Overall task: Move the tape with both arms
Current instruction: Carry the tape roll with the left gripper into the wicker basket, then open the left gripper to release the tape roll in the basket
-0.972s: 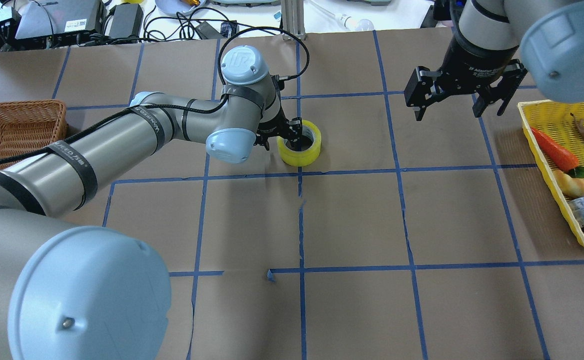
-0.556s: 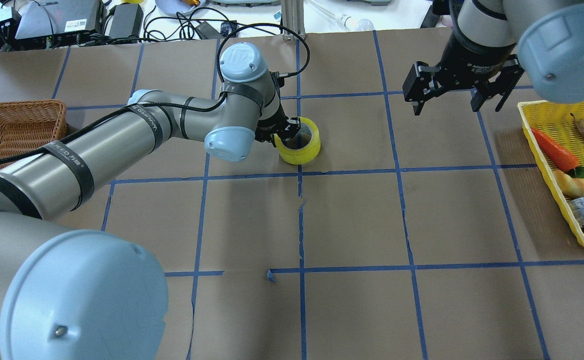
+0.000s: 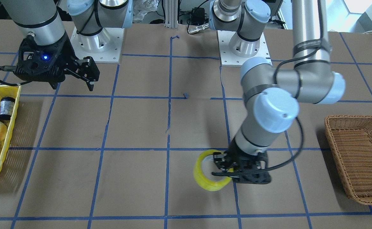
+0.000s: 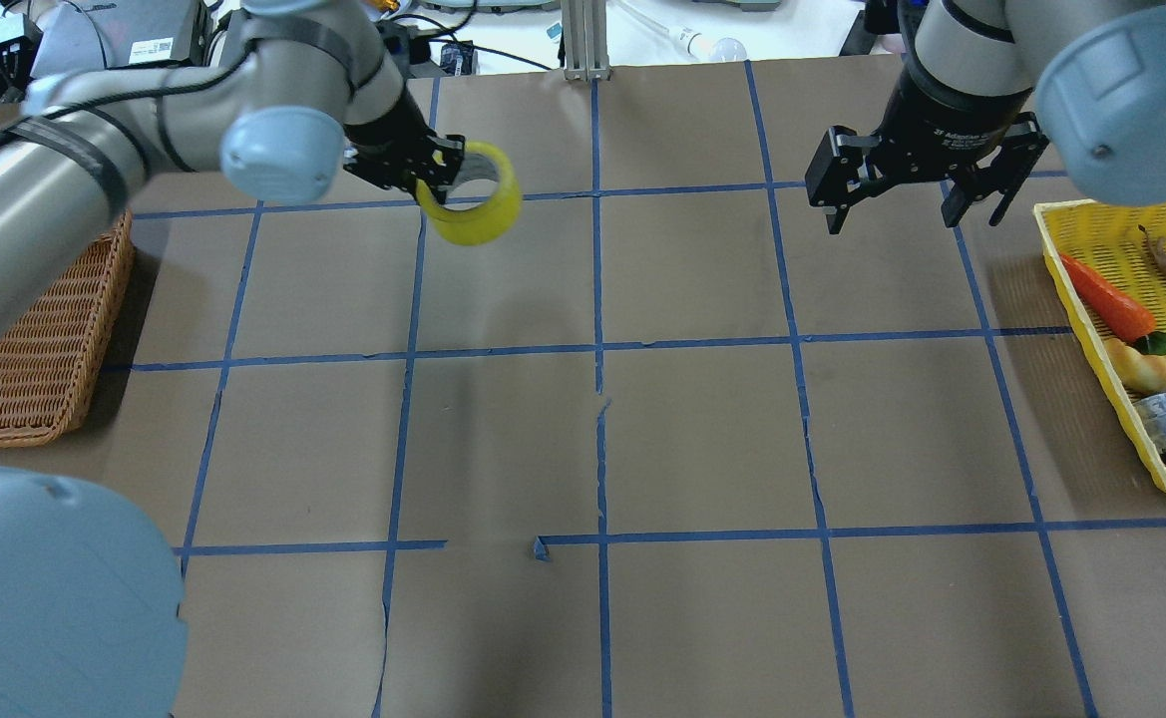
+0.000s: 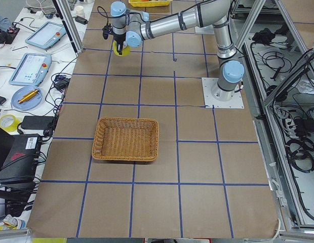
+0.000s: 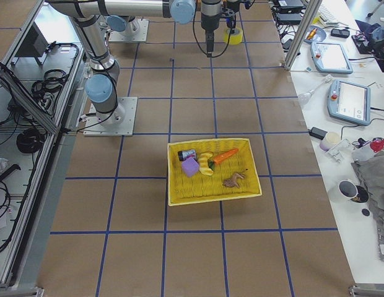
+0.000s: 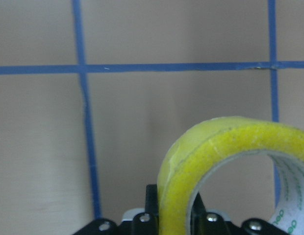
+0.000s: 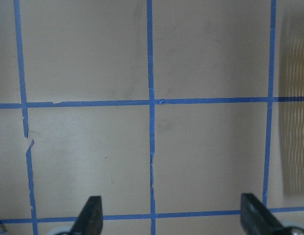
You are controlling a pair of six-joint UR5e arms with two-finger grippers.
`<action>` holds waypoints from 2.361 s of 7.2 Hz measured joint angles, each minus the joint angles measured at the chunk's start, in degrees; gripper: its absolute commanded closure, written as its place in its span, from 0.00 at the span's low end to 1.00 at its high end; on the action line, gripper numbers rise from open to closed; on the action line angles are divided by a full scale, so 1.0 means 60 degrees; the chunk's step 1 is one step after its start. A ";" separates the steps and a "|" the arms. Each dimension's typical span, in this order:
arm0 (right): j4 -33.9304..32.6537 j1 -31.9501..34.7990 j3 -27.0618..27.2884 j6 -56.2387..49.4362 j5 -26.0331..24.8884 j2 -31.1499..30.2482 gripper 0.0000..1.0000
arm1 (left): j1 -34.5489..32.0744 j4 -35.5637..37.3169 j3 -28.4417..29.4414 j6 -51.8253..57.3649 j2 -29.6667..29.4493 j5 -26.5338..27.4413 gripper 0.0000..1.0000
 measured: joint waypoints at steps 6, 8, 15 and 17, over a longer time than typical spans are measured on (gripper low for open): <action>0.0035 -0.0006 0.0203 0.0011 -0.0012 -0.0051 0.00 | 0.5138 -0.0824 0.1073 0.5896 -0.0409 0.1087 0.95; 0.0033 0.0001 0.0246 0.0015 0.0016 -0.0064 0.00 | 0.6360 -0.0009 0.1118 0.7805 -0.1112 0.0811 0.95; -0.0293 0.0054 0.0175 0.0749 0.0158 -0.0069 0.00 | 0.6930 0.0709 0.0944 0.8153 -0.1998 0.0053 0.00; -0.0313 0.0047 0.0167 0.0810 0.0131 -0.0063 0.00 | 0.5472 -0.0266 0.0984 0.7225 -0.0799 -0.0018 0.00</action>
